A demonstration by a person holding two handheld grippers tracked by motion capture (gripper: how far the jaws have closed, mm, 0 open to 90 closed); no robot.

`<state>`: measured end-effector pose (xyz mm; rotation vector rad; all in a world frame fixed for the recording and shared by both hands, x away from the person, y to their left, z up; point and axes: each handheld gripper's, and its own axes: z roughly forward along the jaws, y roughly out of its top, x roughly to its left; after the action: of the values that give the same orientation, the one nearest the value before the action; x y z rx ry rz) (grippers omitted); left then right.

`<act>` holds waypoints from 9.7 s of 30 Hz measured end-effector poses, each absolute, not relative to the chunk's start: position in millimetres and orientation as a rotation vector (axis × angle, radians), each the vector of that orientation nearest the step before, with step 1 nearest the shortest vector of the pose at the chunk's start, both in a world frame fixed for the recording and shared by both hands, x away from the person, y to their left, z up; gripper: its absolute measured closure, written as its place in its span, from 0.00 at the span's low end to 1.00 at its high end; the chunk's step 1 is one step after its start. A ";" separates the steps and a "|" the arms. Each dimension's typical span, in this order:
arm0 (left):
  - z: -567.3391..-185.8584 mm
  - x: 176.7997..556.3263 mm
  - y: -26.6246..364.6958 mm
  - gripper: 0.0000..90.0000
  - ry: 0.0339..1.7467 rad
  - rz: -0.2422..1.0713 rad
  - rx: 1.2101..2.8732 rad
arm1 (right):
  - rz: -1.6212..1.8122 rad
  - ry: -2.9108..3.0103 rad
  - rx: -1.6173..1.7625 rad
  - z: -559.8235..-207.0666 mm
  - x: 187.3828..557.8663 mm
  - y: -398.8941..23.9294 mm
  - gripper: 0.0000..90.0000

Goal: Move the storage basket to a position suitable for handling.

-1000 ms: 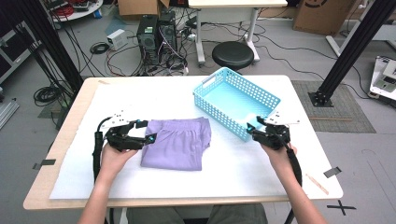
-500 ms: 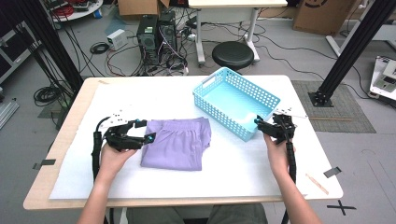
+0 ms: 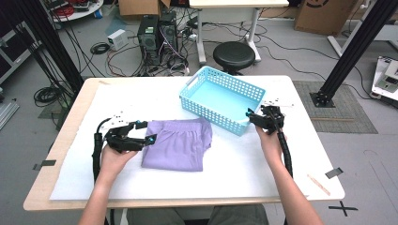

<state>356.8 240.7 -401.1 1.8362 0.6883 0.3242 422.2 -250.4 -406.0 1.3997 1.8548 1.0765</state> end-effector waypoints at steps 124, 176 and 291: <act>-394.6 422.7 223.6 0.40 1.036 0.514 1.648 | 1.200 2.028 1.129 -405.4 421.3 -217.3 0.33; -451.9 308.8 227.5 0.79 1.197 0.252 1.891 | 1.092 2.470 1.104 -448.9 331.1 -100.5 0.63; -403.0 466.1 175.2 0.66 1.160 0.426 1.718 | 1.140 2.020 1.360 -394.0 461.8 -231.2 0.74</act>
<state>466.1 175.2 -403.0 1.7182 1.1600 0.4256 461.8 -231.2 -394.0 1.3597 2.0197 1.1400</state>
